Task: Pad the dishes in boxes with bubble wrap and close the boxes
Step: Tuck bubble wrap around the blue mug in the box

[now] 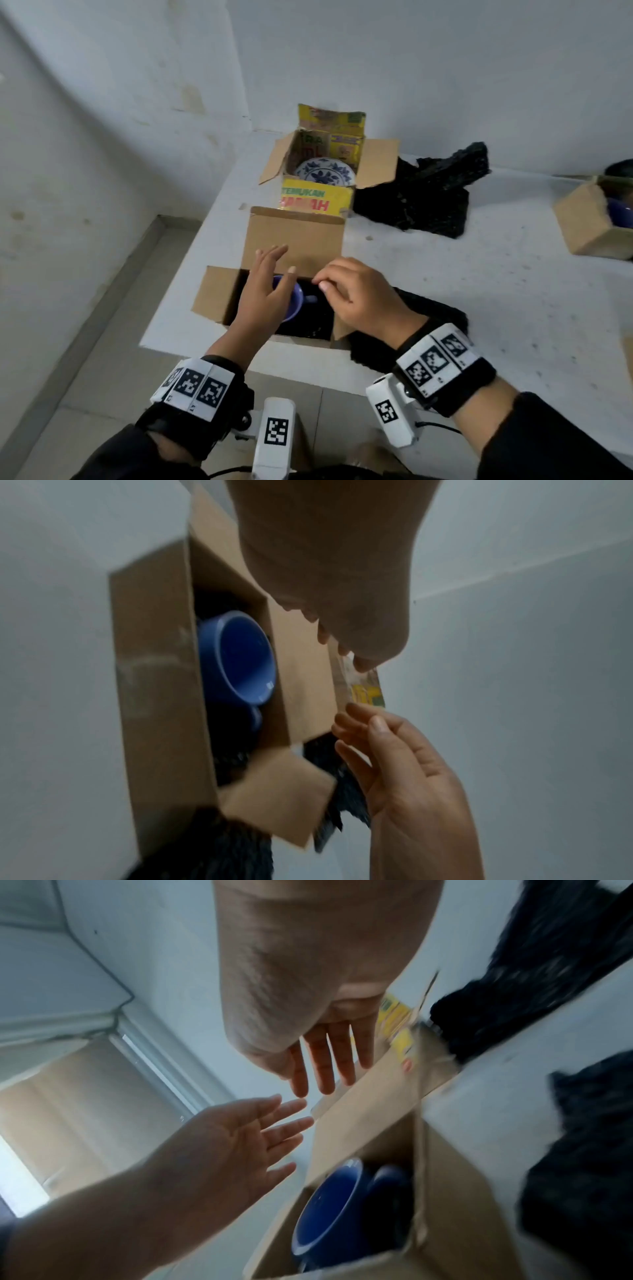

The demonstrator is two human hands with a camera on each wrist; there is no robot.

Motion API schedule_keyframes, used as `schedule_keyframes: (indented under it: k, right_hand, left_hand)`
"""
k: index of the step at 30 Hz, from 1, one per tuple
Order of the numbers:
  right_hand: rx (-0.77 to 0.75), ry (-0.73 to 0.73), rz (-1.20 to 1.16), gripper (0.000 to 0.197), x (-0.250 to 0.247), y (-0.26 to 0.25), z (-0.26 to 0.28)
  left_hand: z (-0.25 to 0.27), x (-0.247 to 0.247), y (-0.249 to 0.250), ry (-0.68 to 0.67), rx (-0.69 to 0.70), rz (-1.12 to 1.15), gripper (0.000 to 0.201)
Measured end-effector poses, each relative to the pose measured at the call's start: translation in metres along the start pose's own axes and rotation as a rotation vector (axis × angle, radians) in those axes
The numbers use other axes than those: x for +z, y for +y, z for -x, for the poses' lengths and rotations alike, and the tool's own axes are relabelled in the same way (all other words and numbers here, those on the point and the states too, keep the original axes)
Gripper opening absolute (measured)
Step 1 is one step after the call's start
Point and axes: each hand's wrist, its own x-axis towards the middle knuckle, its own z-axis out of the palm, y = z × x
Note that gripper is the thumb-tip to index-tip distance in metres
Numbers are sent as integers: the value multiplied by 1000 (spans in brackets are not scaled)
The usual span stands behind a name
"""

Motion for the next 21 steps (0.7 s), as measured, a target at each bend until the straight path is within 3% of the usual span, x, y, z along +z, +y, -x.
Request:
schedule_keyframes:
  k: [4, 6, 9, 12, 15, 18, 21]
  right_hand:
    - [241, 88, -2, 16, -53, 43, 42]
    - [411, 27, 37, 14, -71, 62, 64]
    - [572, -177, 125, 23, -83, 82, 94]
    - [571, -358, 190, 53, -78, 93, 118]
    - [527, -488, 309, 67, -63, 101, 138]
    - [413, -513, 433, 57, -51, 111, 149]
    - [364, -395, 377, 37, -50, 119, 149]
  left_hand:
    - [8, 47, 42, -161, 227, -34, 36]
    - [12, 72, 58, -232, 342, -66, 33]
    - [17, 110, 69, -342, 443, -155, 34]
    - [23, 144, 62, -536, 432, -316, 48]
    - [28, 166, 40, -597, 366, -543, 61]
    - [29, 175, 18, -611, 261, -746, 71]
    - [27, 180, 10, -619, 220, -788, 71]
